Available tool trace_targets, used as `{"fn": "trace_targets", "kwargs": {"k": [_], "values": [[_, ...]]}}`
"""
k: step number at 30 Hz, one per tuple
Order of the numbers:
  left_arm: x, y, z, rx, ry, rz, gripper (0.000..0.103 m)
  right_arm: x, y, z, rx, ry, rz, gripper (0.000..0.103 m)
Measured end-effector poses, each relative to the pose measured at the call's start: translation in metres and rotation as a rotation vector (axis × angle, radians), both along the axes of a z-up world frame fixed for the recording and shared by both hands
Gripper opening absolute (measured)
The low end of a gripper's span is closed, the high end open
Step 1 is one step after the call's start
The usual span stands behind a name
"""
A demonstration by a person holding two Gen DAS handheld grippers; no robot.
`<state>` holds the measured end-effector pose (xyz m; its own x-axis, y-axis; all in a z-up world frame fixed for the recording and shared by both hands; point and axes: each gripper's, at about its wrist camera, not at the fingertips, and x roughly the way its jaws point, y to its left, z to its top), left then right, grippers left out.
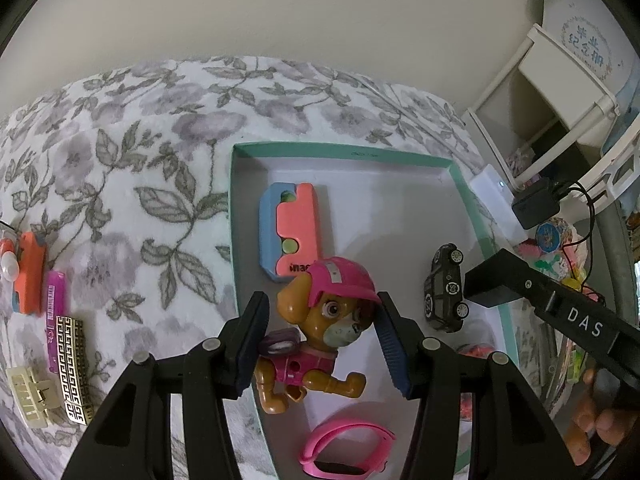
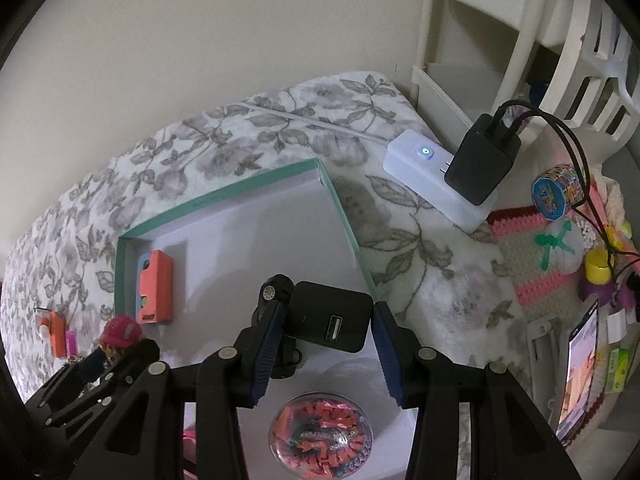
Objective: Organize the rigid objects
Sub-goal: 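Open left tool to drop puppy while right tool releases charger in tray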
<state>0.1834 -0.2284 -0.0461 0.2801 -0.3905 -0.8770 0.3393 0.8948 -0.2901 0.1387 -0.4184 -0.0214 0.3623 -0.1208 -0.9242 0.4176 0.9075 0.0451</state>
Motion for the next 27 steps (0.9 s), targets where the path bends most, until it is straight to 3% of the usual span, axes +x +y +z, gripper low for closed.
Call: {"fn": "trace_targets", "kwargs": {"k": [8,15,17,20,27], "values": [[0.001,0.0,-0.004,0.002,0.019,-0.006,0.062,0.002,0.001,0.0,-0.007,-0.004,0.0,0.049],[0.003,0.006,-0.002,0.003,0.024,0.013,0.063,0.002,0.002,0.0,-0.009,-0.002,-0.004,0.049],[0.004,0.008,-0.001,-0.009,0.033,0.019,0.063,0.002,0.002,0.001,-0.007,-0.013,-0.006,0.051],[0.005,0.01,0.0,-0.013,0.037,0.024,0.063,0.002,0.001,0.006,0.0,-0.037,-0.006,0.063],[0.007,0.015,0.008,-0.001,0.024,0.043,0.067,0.002,0.004,0.016,-0.008,-0.063,-0.006,0.063]]}}
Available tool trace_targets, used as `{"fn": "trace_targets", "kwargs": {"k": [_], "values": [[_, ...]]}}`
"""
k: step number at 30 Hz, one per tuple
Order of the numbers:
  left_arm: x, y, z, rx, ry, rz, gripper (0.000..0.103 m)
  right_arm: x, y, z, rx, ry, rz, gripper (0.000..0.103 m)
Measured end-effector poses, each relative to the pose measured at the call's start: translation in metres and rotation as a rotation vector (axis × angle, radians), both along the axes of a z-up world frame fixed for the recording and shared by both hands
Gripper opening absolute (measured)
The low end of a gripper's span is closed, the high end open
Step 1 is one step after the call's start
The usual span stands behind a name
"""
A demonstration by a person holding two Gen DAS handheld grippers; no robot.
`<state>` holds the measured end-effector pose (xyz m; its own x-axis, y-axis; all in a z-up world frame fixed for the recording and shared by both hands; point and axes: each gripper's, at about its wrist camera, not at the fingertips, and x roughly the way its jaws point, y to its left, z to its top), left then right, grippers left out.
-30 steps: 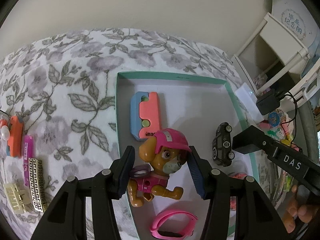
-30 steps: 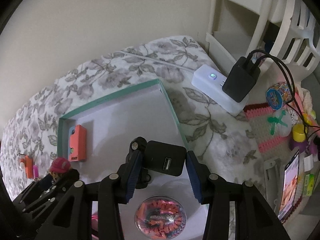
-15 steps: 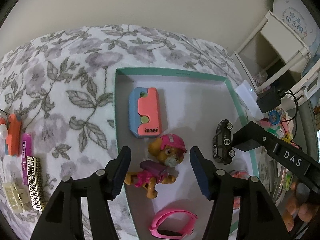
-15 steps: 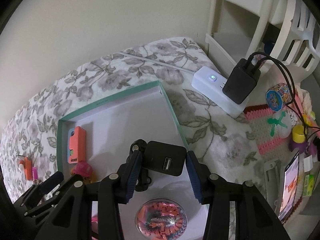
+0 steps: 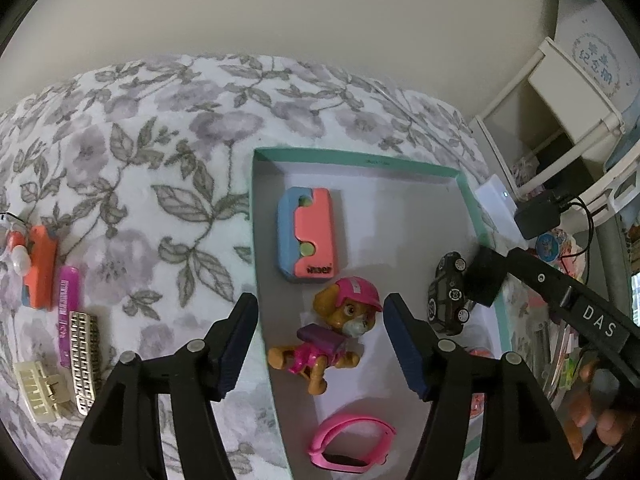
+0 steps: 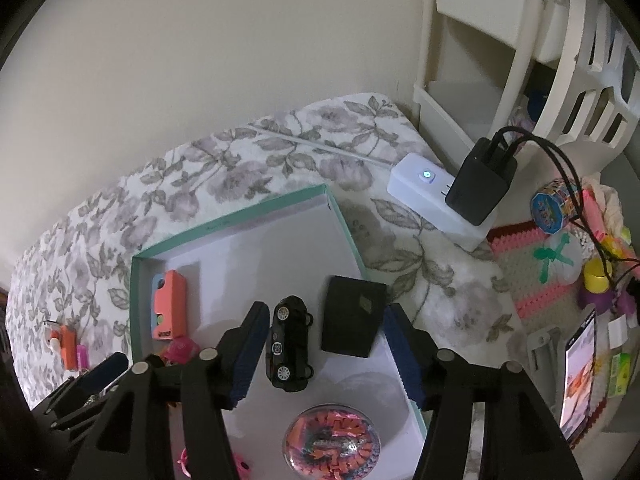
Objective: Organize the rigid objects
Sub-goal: 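Open left tool to drop puppy while right tool releases charger in tray, then move both tools back toward the remaining toys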
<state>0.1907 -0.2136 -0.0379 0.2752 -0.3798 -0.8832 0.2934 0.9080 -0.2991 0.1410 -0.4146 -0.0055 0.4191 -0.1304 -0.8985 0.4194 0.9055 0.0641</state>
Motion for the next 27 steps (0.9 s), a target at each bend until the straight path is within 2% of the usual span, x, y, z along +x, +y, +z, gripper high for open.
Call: {"fn": "trace_targets", "kwargs": {"k": [3,7,13,14,15,17,22,25,27], "values": [[0.002,0.005,0.005,0.008,-0.011,0.02,0.068,0.0,-0.001,0.003,-0.003,-0.007,-0.003,0.063],[0.007,0.015,0.012,0.018,-0.031,0.057,0.068,-0.001,0.0,0.007,-0.004,-0.021,-0.003,0.07],[0.013,0.034,0.019,0.041,-0.069,0.131,0.071,-0.001,0.001,0.011,-0.004,-0.046,0.009,0.073],[0.014,0.036,0.019,0.045,-0.071,0.143,0.074,-0.001,0.002,0.012,-0.001,-0.052,0.01,0.074],[0.016,0.04,0.019,0.051,-0.074,0.16,0.085,-0.001,0.002,0.012,0.0,-0.054,0.011,0.078],[0.018,0.046,0.019,0.06,-0.086,0.189,0.095,0.0,0.003,0.012,-0.007,-0.055,0.014,0.086],[0.019,0.057,0.021,0.068,-0.106,0.236,0.095,0.001,0.005,0.012,-0.021,-0.061,0.027,0.088],[0.019,0.058,0.023,0.084,-0.124,0.247,0.095,0.003,0.007,0.01,-0.026,-0.056,0.036,0.098],[0.019,0.059,0.023,0.091,-0.132,0.252,0.096,0.004,0.008,0.01,-0.028,-0.058,0.044,0.099]]}}
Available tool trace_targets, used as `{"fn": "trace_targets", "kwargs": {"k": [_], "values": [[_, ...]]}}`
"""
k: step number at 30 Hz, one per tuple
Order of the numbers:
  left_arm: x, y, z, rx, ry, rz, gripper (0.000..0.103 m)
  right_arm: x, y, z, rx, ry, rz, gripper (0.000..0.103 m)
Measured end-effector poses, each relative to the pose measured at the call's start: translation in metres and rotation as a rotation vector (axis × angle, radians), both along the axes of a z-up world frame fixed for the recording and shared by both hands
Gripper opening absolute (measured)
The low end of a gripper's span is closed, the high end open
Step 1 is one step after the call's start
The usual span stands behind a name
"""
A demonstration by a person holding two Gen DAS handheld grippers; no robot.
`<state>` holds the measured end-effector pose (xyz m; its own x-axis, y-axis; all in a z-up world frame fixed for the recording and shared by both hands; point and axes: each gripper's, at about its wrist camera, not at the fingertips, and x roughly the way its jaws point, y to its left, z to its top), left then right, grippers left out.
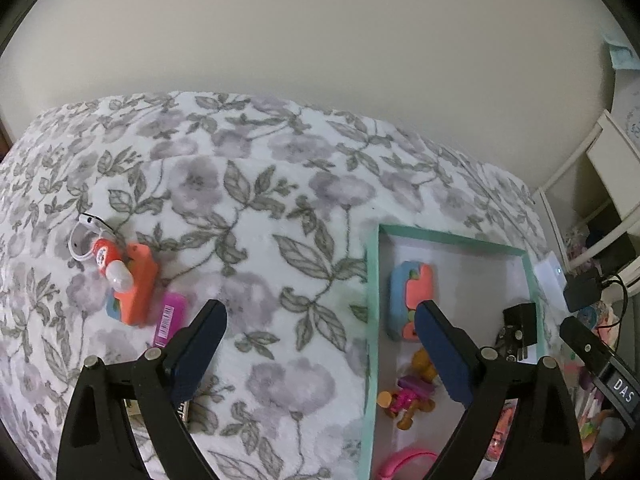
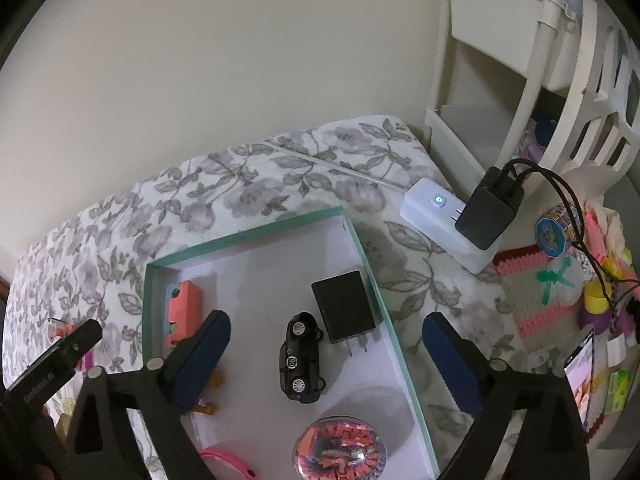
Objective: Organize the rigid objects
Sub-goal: 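Move both tools back toward the remaining toys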
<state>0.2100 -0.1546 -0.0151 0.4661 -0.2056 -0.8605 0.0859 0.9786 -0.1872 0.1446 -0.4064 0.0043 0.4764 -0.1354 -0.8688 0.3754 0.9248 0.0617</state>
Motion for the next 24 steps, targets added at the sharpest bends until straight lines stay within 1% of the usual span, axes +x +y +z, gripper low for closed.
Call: {"fn": "trace_targets", "kwargs": {"k": [1,2,3,6,10,19,24], "values": [[0.0,0.0,0.0,0.003,-0.002,0.002,0.098,0.0,0.001,0.0,-0.003,-0.001,0.003,0.099],[0.0,0.001,0.0,0.009,-0.005,0.005,0.103,0.0,0.002,0.001,-0.008,-0.003,0.007,0.101],[0.0,0.001,0.0,0.017,-0.013,0.008,0.103,0.0,0.003,0.001,-0.014,-0.006,0.009,0.103],[0.0,0.001,-0.001,0.034,-0.027,0.009,0.103,0.001,0.004,0.001,-0.029,-0.011,0.013,0.103],[0.0,0.001,0.0,0.042,-0.033,0.01,0.103,0.001,0.003,0.0,-0.019,-0.012,0.009,0.103],[0.001,0.006,0.003,0.045,-0.032,0.024,0.103,0.003,0.01,0.001,-0.028,-0.01,0.028,0.103],[0.003,0.014,0.01,0.045,-0.04,0.028,0.103,0.006,0.026,0.01,-0.034,-0.026,0.061,0.103]]}}
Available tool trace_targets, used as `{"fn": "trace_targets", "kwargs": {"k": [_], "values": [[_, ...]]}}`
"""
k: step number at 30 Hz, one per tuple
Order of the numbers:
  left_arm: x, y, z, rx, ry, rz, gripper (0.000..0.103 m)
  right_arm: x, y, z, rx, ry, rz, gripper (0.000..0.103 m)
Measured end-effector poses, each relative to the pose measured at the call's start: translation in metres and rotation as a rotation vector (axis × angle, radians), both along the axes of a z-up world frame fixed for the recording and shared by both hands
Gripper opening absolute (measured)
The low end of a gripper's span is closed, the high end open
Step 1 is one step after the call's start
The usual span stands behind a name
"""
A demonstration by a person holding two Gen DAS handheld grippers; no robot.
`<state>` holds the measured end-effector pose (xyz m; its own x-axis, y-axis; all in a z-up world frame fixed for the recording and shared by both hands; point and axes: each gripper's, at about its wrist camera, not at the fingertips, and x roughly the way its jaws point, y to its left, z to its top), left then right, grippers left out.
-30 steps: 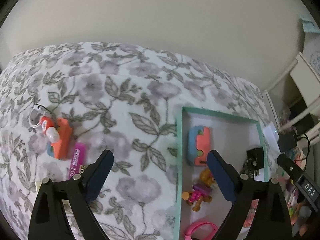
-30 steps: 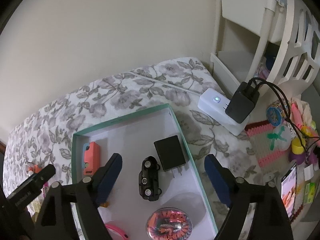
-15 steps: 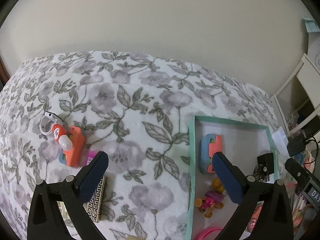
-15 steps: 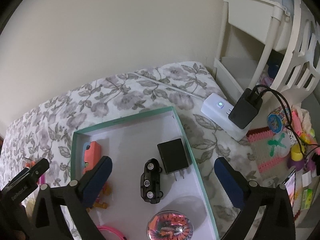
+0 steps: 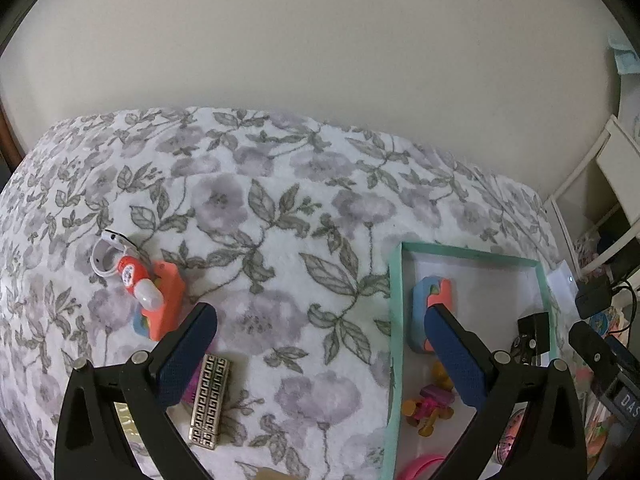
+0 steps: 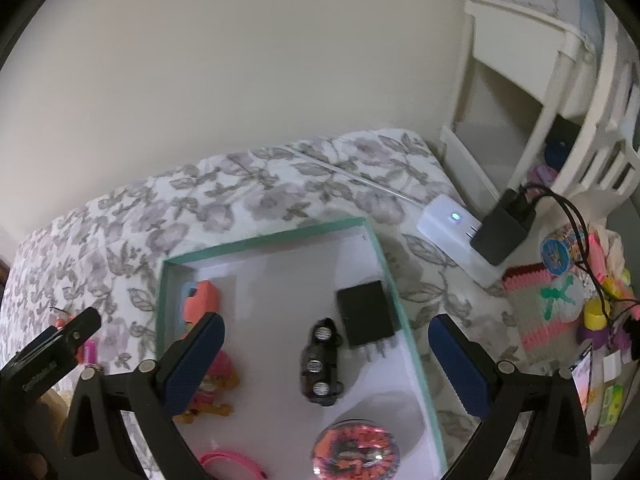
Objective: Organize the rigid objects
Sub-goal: 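Move both tools back toward the remaining toys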
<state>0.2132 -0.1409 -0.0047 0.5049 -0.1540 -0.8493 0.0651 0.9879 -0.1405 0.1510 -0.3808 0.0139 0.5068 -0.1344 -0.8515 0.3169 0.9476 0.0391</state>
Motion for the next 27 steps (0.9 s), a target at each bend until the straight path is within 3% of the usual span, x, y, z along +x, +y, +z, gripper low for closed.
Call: {"fn": "trace_targets", "kwargs": {"k": [10,18,23,27], "values": [[0.004,0.042,0.017,0.005,-0.022,0.089,0.103,0.01,0.047,0.016,0.006,-0.043,0.119,0.103],[0.004,0.099,0.031,-0.001,-0.028,0.209,0.103,0.021,0.087,0.01,0.041,-0.034,0.22,0.103],[0.002,0.136,0.036,0.042,-0.02,0.289,0.103,0.026,0.116,0.006,0.068,-0.028,0.292,0.103],[-0.002,0.164,0.035,0.016,-0.003,0.336,0.103,0.029,0.138,0.002,0.097,-0.028,0.323,0.103]]}}
